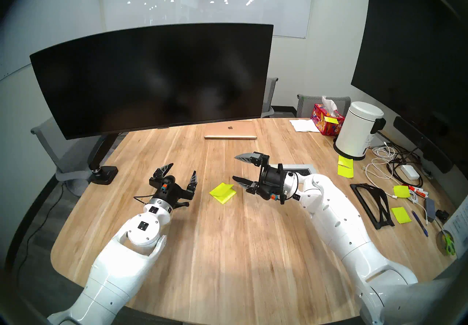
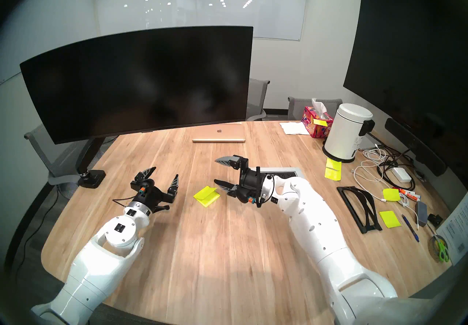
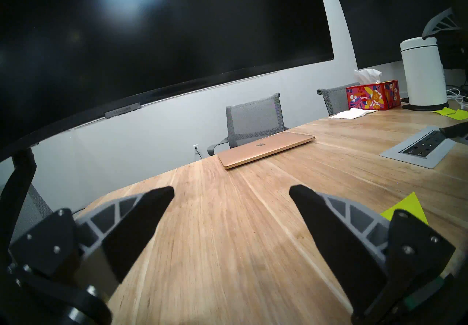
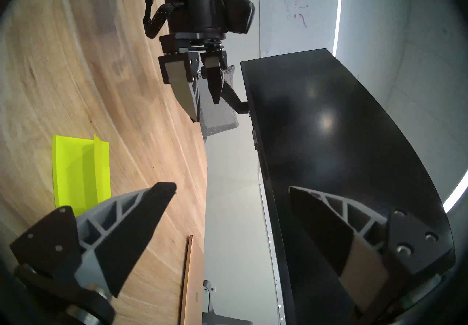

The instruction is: Peel one sticky note off the pad and stick it onto the monitor, then press it flat

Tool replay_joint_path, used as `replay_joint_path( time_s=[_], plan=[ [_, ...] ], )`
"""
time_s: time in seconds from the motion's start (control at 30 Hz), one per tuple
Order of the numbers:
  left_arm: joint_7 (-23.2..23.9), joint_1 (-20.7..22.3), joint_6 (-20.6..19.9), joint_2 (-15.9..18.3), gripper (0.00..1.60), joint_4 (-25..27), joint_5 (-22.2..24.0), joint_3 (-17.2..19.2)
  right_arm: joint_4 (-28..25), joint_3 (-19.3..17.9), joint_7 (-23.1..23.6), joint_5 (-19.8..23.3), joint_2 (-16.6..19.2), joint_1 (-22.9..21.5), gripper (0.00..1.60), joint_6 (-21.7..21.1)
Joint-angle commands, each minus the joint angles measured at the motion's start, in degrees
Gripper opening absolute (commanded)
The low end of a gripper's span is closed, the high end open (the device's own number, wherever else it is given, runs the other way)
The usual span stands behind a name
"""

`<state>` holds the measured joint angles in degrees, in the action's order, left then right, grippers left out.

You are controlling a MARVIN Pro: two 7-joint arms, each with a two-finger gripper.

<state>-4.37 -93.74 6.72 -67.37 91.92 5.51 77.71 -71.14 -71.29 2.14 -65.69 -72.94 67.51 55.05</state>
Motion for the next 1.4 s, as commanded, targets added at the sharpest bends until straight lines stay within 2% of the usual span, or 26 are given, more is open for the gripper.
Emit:
replay_joint_path(
  time_s=[0.0, 0.13, 0.17, 0.27, 0.3, 0.6, 0.97, 1.37],
  plan=[
    [0.0, 0.1, 0.1, 0.0, 1.6, 1.0, -0.1, 0.0, -0.3, 1.2, -1.4, -0.5, 0.5, -2.6, 1.6, -0.1],
    [0.0, 0.1, 0.1, 0.0, 1.6, 1.0, -0.1, 0.0, -0.1, 1.5, -2.3, -1.1, 0.7, -2.6, 1.6, -0.1],
    [0.0, 0.1, 0.1, 0.0, 1.6, 1.0, -0.1, 0.0, -0.3, 2.9, -5.2, -6.6, 1.8, -3.0, 1.6, -0.1],
    [0.0, 0.1, 0.1, 0.0, 1.6, 1.0, -0.1, 0.0, 0.7, 3.0, -7.4, -7.3, 1.7, -3.0, 1.6, -0.1],
    [0.0, 0.1, 0.1, 0.0, 1.6, 1.0, -0.1, 0.0, 0.6, 3.7, -8.8, -9.6, 2.1, -3.2, 1.6, -0.1],
    [0.0, 0.1, 0.1, 0.0, 1.6, 1.0, -0.1, 0.0, 3.0, 5.1, -14.8, -13.9, 1.8, -4.6, 1.6, -0.1],
    [0.0, 0.1, 0.2, 0.0, 1.6, 0.9, -0.1, 0.0, 3.8, 6.7, -15.9, -14.6, 3.0, -6.3, 1.6, -0.1],
    [0.0, 0.1, 0.2, 0.0, 1.6, 0.9, -0.1, 0.0, 2.4, 10.5, -14.5, -10.9, 6.8, -7.8, 1.6, -0.1]
  ],
)
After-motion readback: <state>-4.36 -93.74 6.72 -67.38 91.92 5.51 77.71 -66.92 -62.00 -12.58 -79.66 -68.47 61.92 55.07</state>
